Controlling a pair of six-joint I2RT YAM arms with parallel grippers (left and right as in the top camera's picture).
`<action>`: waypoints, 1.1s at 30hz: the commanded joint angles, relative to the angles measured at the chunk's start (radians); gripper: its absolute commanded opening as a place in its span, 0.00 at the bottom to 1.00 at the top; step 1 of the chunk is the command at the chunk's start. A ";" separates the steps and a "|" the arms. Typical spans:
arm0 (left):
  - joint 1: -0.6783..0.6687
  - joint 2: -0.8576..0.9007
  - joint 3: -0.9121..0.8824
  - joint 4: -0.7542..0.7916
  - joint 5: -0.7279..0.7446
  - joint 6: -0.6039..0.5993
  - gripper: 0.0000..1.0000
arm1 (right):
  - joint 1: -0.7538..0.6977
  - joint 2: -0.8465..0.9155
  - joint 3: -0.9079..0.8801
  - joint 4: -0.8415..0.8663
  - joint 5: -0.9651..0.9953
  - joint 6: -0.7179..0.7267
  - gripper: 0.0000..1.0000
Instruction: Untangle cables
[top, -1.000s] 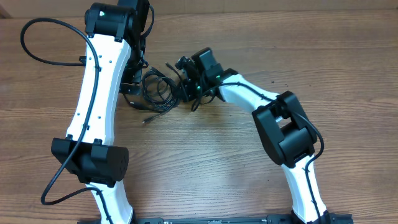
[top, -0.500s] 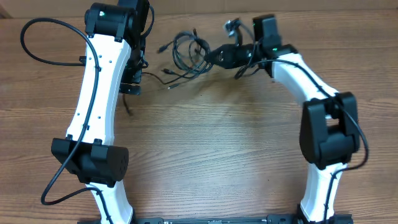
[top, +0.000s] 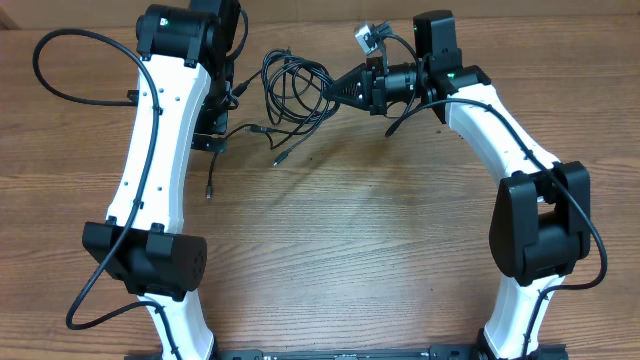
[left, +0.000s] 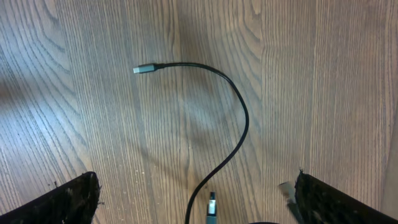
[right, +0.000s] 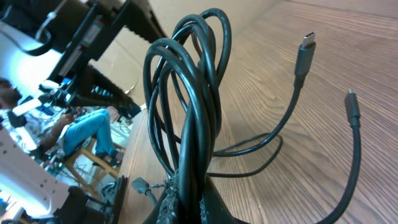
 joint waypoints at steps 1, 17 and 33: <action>0.005 -0.023 0.007 -0.003 0.003 0.018 1.00 | 0.028 -0.046 0.031 0.006 -0.086 -0.031 0.04; 0.005 -0.023 0.007 0.153 0.401 0.006 1.00 | 0.083 -0.046 0.031 0.019 -0.031 -0.069 0.04; 0.018 -0.023 0.007 0.303 0.623 -0.102 0.93 | -0.092 -0.050 0.031 0.217 -0.002 -0.101 0.04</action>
